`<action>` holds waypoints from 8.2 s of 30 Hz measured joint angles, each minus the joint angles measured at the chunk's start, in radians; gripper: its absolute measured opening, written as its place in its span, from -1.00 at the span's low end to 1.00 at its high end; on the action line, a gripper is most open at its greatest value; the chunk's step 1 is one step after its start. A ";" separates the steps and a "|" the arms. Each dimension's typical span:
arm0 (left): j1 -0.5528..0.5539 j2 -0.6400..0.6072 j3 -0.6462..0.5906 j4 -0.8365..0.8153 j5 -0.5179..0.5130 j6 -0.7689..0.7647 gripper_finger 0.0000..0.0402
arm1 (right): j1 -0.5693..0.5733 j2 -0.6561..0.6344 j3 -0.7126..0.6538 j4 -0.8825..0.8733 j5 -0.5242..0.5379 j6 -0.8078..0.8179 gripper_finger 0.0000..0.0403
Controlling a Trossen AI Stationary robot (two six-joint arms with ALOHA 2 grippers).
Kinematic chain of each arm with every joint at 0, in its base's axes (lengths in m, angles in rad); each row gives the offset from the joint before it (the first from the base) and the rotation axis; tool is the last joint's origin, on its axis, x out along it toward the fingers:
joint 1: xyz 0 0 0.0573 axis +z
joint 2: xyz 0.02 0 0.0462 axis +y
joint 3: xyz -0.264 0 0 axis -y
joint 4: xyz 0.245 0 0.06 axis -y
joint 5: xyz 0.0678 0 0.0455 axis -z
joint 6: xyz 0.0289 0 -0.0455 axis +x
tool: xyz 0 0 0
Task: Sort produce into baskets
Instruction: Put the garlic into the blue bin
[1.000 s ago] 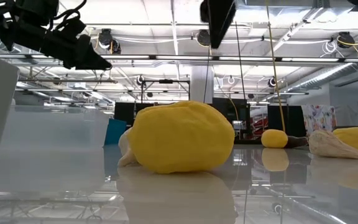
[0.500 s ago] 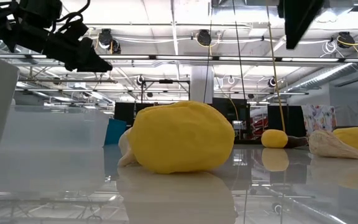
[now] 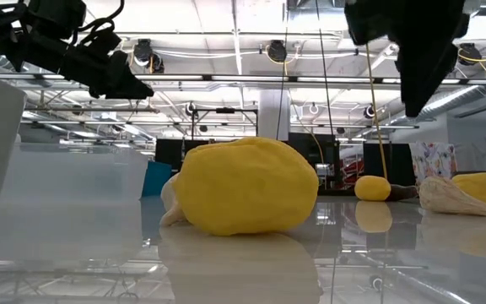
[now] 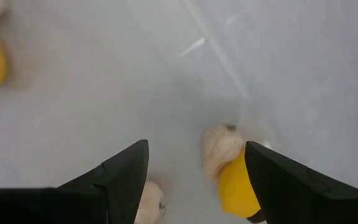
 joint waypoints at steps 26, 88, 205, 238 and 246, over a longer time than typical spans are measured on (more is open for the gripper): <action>0.000 0.002 0.000 0.000 0.000 0.001 0.01 | -0.082 0.014 -0.299 0.294 -0.121 0.105 0.28; 0.001 -0.003 0.000 -0.114 -0.580 0.005 0.01 | -0.649 0.716 0.526 1.164 -0.257 -0.754 -0.39; 0.000 0.000 0.000 -0.022 -0.089 0.002 0.01 | 0.229 0.755 0.520 -0.387 -0.084 -0.947 -0.20; 0.000 0.000 0.000 -0.023 -0.090 0.009 0.01 | -0.234 0.761 0.812 -0.141 0.228 -1.103 -0.88; 0.000 0.000 0.000 -0.024 -0.091 0.019 0.01 | -0.374 0.760 0.865 0.413 0.215 -1.210 -0.88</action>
